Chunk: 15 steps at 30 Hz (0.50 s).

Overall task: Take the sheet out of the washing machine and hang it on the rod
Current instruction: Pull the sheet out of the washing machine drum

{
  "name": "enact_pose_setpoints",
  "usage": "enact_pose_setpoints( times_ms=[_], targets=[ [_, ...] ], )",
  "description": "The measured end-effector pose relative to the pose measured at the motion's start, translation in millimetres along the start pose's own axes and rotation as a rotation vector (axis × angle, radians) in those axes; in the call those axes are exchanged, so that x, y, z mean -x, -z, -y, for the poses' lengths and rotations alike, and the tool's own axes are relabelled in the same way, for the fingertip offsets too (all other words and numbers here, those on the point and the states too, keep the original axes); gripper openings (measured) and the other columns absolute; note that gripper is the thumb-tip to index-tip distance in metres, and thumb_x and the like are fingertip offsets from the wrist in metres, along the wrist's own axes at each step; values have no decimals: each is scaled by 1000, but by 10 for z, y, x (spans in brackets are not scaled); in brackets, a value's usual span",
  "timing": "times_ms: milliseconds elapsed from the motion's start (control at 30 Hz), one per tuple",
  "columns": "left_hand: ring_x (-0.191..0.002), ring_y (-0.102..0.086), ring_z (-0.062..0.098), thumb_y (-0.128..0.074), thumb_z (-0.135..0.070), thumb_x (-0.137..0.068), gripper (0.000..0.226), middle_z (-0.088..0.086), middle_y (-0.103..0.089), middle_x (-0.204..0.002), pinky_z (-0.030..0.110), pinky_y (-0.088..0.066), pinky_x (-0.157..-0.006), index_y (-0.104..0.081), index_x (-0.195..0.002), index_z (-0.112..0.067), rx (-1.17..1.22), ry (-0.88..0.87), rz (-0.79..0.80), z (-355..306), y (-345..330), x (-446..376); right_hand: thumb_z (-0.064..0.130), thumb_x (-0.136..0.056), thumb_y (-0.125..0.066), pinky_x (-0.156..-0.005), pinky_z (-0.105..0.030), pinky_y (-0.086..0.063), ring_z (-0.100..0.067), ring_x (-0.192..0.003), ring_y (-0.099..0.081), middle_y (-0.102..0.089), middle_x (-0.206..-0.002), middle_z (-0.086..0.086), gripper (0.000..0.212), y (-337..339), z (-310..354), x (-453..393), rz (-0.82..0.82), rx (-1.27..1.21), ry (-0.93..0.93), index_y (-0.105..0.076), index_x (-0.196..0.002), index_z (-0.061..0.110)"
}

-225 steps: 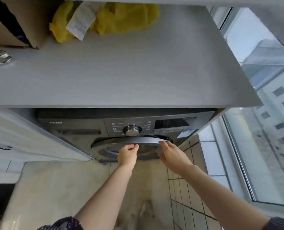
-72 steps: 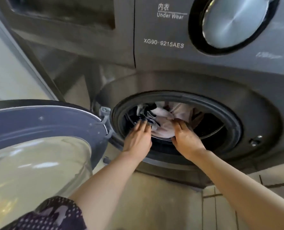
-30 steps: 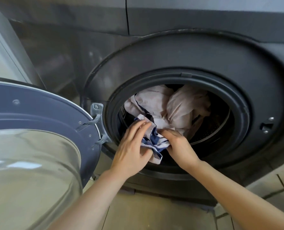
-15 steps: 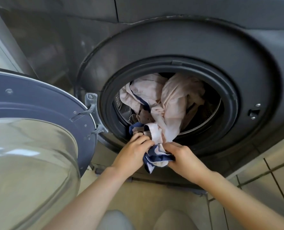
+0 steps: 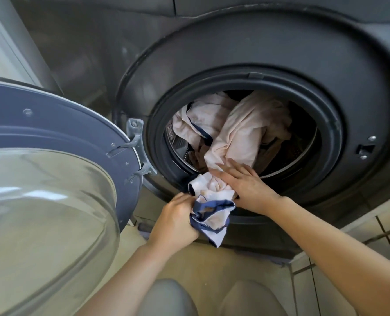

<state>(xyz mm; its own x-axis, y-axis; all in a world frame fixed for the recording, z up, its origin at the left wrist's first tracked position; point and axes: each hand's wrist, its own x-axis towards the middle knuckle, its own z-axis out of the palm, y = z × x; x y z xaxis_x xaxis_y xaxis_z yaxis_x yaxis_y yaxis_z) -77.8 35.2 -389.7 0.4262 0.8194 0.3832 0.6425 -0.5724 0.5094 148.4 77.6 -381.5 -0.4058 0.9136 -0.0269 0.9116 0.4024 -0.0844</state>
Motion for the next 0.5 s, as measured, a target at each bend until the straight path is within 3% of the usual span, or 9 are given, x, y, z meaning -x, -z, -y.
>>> enact_pose_setpoints(
  times_ms=[67,133,200,267,300,367,433,500],
  targets=[
    [-82,-61,12,-61,-38,-70,31,-9,-68,-85,23,-48,-68,-68,-96,-25,65,158,-15,-47,62,114,31,-87,-63,-118,-44,-6,-16,-147,-1,-15,-158,8,80,-41,62,-5,4,38,30,-12,-148,38],
    [-81,-65,16,-69,-40,-66,39,-11,-69,-82,26,-48,-64,-61,-103,-30,193,338,-94,-109,114,204,20,-88,-59,-116,-43,-13,-17,-145,-17,-31,-152,4,68,-105,127,17,-49,49,40,-25,-146,33],
    [-77,-65,21,-73,-38,-62,54,-12,-67,-81,34,-52,-60,-49,-110,-40,328,487,-113,-139,150,234,14,-84,-62,-111,-44,-26,-20,-133,-42,-52,-137,1,58,-140,147,48,-155,41,41,-43,-137,28],
    [-85,-65,19,-72,-40,-58,68,-11,-65,-98,45,-56,-66,-40,-117,-47,414,533,-85,-157,187,228,12,-76,-70,-102,-45,-39,-21,-113,-60,-64,-119,0,54,-144,135,89,-216,68,27,-55,-126,26],
    [-97,-62,15,-74,-38,-59,75,-11,-60,-113,43,-55,-77,-36,-123,-48,392,509,-40,-145,198,229,11,-71,-74,-97,-45,-43,-22,-106,-63,-67,-112,0,55,-130,127,107,-221,87,26,-58,-122,26],
    [-124,-46,16,-75,-34,-65,97,-6,-31,-145,37,-44,-99,-16,-142,-44,221,478,195,-147,231,254,9,-63,-79,-89,-45,-48,-22,-97,-66,-69,-105,2,59,-104,106,141,-225,112,39,-61,-117,26],
    [-140,-22,22,-70,-32,-71,110,-10,3,-154,39,-31,-110,10,-145,-46,54,479,494,-176,268,286,12,-58,-82,-84,-44,-51,-23,-91,-68,-70,-101,1,61,-46,93,185,-261,156,73,-63,-115,26],
    [-145,-12,18,-64,-18,-80,112,-15,15,-154,35,-25,-114,27,-140,-44,66,501,595,-196,304,275,14,-55,-85,-79,-41,-54,-22,-85,-69,-72,-96,1,61,10,90,240,-277,170,82,-65,-112,25]
  ],
)
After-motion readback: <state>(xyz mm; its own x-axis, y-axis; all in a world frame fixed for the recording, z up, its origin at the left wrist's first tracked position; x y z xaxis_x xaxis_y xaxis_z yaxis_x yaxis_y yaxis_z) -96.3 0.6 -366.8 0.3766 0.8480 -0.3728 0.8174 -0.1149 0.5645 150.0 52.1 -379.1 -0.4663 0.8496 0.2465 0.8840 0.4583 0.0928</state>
